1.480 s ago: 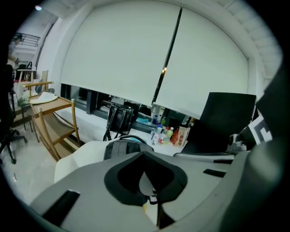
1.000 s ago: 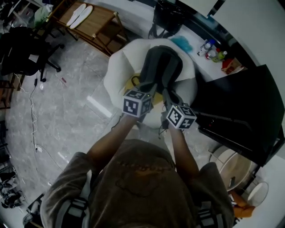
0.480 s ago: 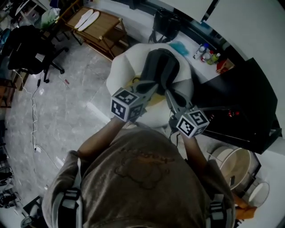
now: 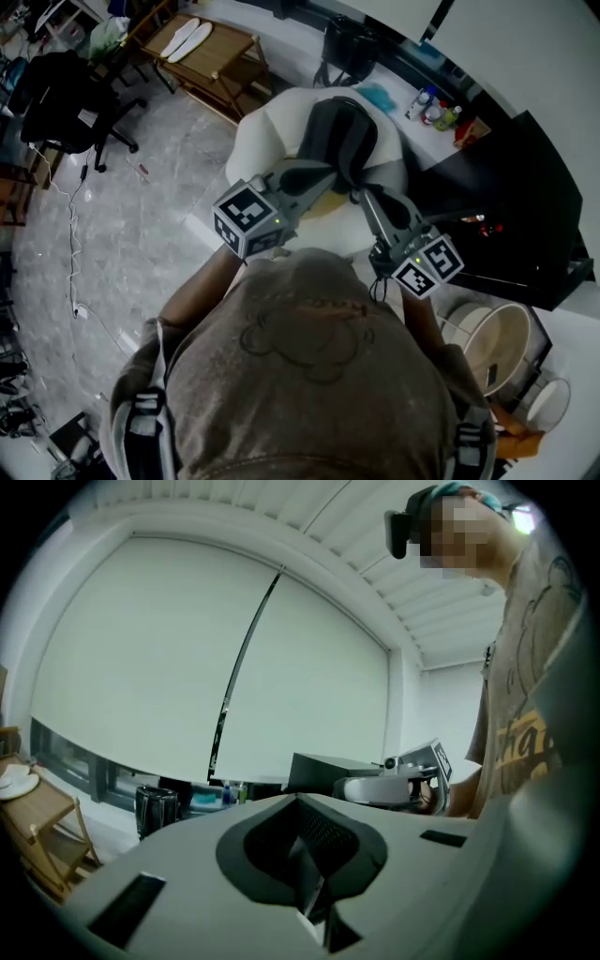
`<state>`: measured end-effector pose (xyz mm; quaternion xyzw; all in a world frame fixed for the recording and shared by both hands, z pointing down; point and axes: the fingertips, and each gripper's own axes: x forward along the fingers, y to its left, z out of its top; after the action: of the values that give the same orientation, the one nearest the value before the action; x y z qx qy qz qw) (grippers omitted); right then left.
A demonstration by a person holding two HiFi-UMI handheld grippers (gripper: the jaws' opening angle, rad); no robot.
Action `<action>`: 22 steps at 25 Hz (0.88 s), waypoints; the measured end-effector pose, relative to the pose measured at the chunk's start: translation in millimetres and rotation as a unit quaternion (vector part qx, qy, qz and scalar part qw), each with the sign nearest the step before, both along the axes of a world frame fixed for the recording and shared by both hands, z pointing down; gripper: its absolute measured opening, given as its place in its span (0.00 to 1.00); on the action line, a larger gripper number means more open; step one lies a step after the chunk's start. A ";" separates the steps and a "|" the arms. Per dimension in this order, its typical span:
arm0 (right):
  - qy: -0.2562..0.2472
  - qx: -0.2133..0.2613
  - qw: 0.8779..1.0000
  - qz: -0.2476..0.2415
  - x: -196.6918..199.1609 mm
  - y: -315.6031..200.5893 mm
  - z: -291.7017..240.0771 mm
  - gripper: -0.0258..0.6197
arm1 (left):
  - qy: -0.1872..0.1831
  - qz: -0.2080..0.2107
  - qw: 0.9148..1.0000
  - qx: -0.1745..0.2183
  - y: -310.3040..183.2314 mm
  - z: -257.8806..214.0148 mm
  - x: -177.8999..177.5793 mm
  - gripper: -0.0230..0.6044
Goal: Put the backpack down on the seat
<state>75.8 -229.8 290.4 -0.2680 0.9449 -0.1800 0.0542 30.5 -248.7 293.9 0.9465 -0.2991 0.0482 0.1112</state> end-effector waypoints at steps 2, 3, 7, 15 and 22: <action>0.000 0.005 1.000 -0.002 2.6 1.3 -3.5 0.04 | -0.004 0.007 1.000 0.011 2.0 -3.5 4.2 0.04; -0.001 0.007 1.000 -0.002 4.1 1.4 -5.2 0.04 | -0.003 0.010 1.000 0.014 2.7 -5.0 5.9 0.04; -0.010 0.010 1.000 0.004 8.3 2.5 -11.4 0.04 | 0.004 0.015 1.000 0.011 6.1 -7.6 7.9 0.04; -0.002 0.010 1.000 0.004 4.9 7.9 -7.4 0.04 | 0.016 0.018 1.000 0.006 9.6 -4.2 10.6 0.04; -0.003 -0.005 1.000 0.019 8.2 3.2 -0.9 0.04 | 0.019 0.009 1.000 0.000 6.3 1.0 5.4 0.04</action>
<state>84.0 -226.7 289.4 -0.2854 0.9386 -0.1844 0.0594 35.8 -242.3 294.9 0.9499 -0.2886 0.0313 0.1160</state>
